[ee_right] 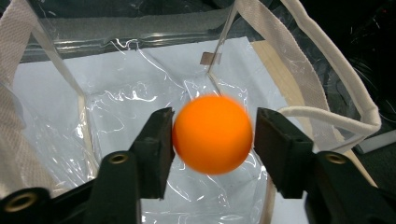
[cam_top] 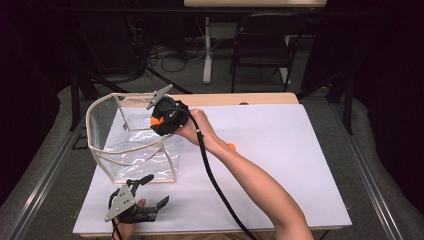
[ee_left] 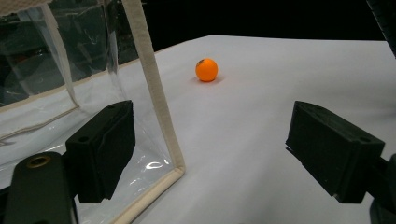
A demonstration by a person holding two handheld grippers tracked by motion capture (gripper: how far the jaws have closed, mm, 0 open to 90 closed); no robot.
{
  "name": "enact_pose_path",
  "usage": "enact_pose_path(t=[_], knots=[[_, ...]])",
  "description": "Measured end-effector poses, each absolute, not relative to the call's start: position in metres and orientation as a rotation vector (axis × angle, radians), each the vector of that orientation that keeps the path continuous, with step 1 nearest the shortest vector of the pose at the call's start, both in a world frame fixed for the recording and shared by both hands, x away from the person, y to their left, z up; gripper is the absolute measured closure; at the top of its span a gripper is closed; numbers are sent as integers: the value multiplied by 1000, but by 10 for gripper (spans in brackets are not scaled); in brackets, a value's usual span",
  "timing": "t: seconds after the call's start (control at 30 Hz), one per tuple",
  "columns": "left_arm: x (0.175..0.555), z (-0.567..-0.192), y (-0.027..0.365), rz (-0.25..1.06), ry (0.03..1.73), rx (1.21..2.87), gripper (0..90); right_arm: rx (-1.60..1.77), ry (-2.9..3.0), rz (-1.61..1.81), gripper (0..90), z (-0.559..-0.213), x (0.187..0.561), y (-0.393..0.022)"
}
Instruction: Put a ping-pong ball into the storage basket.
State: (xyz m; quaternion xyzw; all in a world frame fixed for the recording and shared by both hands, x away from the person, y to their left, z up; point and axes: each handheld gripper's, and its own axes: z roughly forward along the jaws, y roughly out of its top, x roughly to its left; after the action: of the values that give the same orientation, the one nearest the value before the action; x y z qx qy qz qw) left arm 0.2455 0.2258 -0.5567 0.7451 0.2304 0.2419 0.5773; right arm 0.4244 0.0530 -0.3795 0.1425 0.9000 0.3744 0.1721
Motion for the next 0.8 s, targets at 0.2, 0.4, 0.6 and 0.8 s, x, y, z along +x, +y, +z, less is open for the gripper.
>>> enact_pose_path(t=[0.2,0.4,0.6,0.8], knots=[[246,-557,226,567,538,1745,155,446,2540,1101,257,-376,424,48],[246,-557,225,562,539,1745,155,487,2551,1144,167,-373,426,37],[246,-557,226,565,544,1746,155,499,2549,1182,148,-369,425,22],[246,-557,224,560,541,1750,155,505,2533,1231,117,-363,421,4]])
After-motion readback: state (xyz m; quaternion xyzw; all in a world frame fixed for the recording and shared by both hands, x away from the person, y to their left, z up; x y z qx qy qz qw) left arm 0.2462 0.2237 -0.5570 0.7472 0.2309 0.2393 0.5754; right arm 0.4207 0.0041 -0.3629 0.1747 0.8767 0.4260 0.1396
